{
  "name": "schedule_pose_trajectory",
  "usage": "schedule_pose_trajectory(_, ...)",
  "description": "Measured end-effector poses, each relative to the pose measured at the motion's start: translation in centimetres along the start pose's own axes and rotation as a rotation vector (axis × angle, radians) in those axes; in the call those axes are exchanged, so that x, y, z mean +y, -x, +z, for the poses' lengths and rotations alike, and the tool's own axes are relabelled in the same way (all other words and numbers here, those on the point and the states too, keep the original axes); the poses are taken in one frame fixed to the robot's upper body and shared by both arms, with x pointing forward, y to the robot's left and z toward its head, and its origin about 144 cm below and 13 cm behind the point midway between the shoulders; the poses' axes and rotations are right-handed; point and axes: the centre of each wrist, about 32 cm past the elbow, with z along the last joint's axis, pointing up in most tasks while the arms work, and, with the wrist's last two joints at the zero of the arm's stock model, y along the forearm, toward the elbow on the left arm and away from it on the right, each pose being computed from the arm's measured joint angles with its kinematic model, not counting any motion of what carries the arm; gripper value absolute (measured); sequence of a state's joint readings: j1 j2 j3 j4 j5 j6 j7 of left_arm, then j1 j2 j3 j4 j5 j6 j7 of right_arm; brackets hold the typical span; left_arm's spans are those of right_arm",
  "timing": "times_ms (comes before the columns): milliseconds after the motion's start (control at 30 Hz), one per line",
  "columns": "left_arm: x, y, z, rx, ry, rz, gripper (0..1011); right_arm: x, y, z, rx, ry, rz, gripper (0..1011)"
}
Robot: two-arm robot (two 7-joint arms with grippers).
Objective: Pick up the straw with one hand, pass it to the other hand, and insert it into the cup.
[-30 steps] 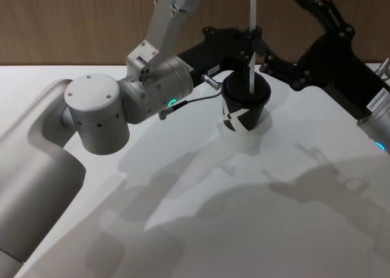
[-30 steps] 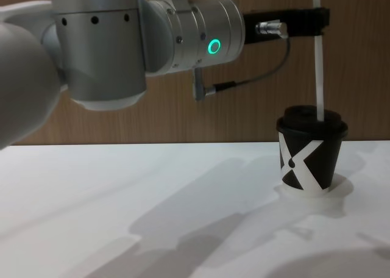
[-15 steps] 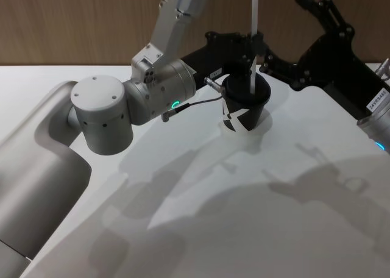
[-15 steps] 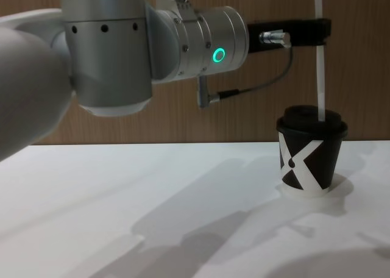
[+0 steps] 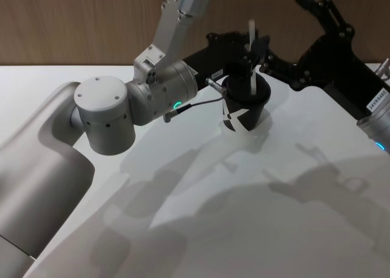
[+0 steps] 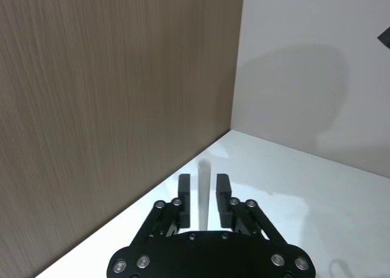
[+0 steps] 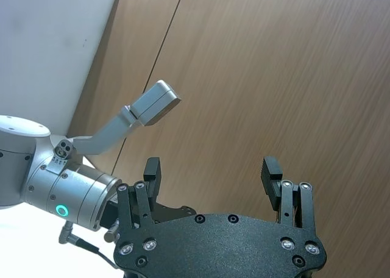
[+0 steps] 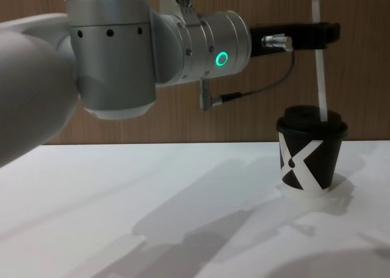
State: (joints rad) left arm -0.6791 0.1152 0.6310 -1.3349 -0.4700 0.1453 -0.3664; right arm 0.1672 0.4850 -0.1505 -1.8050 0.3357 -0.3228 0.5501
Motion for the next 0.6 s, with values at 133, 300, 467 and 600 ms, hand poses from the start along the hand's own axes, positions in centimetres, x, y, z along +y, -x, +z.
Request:
schedule_pose_trajectory(133, -0.05, -0.01, -0.05, 0.001, 0.000, 0.000, 361, 0.00, 0.00, 0.00, 0.000, 0.000, 0.000, 1001)
schedule_pose_trajectory(300, -0.07, -0.01, -0.08, 0.002, -0.001, 0.000, 503, 0.00, 0.00, 0.00, 0.000, 0.000, 0.000, 1001)
schedule_pose_trajectory(467, -0.10, -0.03, -0.10, 0.002, -0.001, 0.000, 668, 0.00, 0.00, 0.00, 0.000, 0.000, 0.000, 1001)
schedule_pose_trajectory(600, -0.11, -0.03, -0.10, 0.002, -0.001, 0.000, 792, 0.00, 0.00, 0.00, 0.000, 0.000, 0.000, 1001)
